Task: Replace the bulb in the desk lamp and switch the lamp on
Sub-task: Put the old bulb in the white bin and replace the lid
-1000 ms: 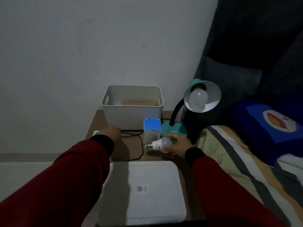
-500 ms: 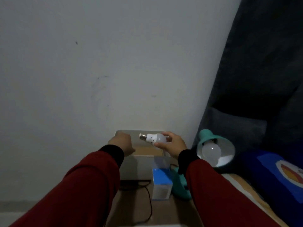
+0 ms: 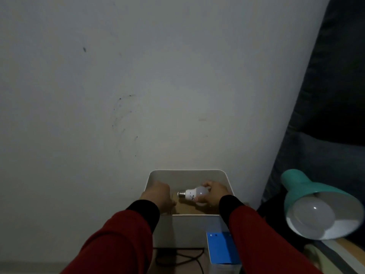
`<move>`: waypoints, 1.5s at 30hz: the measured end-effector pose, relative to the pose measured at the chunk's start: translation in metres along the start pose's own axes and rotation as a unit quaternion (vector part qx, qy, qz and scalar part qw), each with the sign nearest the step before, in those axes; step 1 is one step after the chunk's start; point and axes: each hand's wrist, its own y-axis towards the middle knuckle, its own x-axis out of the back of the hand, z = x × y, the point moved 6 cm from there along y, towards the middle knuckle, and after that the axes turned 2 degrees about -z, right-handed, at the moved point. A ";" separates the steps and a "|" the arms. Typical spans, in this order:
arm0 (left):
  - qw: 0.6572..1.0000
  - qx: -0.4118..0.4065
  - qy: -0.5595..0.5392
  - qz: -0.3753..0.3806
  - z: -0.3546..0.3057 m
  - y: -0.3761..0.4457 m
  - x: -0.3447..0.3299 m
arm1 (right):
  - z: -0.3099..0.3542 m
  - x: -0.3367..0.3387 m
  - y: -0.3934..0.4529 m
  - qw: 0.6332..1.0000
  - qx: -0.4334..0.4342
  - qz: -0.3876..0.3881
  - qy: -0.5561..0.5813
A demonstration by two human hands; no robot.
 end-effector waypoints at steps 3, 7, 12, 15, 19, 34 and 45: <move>1.000 0.007 0.008 0.011 0.003 0.005 -0.008 | -0.003 -0.004 0.005 1.000 -0.002 0.005 -0.030; 1.000 0.013 0.022 0.014 0.001 0.007 -0.012 | 0.003 -0.004 0.006 0.995 0.008 0.009 -0.096; 0.999 0.012 0.046 0.013 -0.003 0.004 -0.004 | 0.018 0.005 -0.004 0.963 0.022 0.022 -0.269; 0.998 0.010 0.056 0.006 -0.006 -0.001 0.006 | 0.034 0.018 -0.013 0.940 0.035 0.021 -0.340; 0.998 0.003 0.063 -0.014 -0.011 -0.016 0.024 | 0.056 0.033 -0.033 0.897 0.060 0.015 -0.437; 0.996 -0.005 0.045 -0.078 -0.019 -0.160 0.086 | 0.060 0.066 -0.198 0.884 0.096 -0.053 -0.453; 0.994 -0.030 -0.078 -0.066 -0.022 -0.273 -0.030 | -0.057 0.020 -0.315 0.942 0.053 -0.050 -0.329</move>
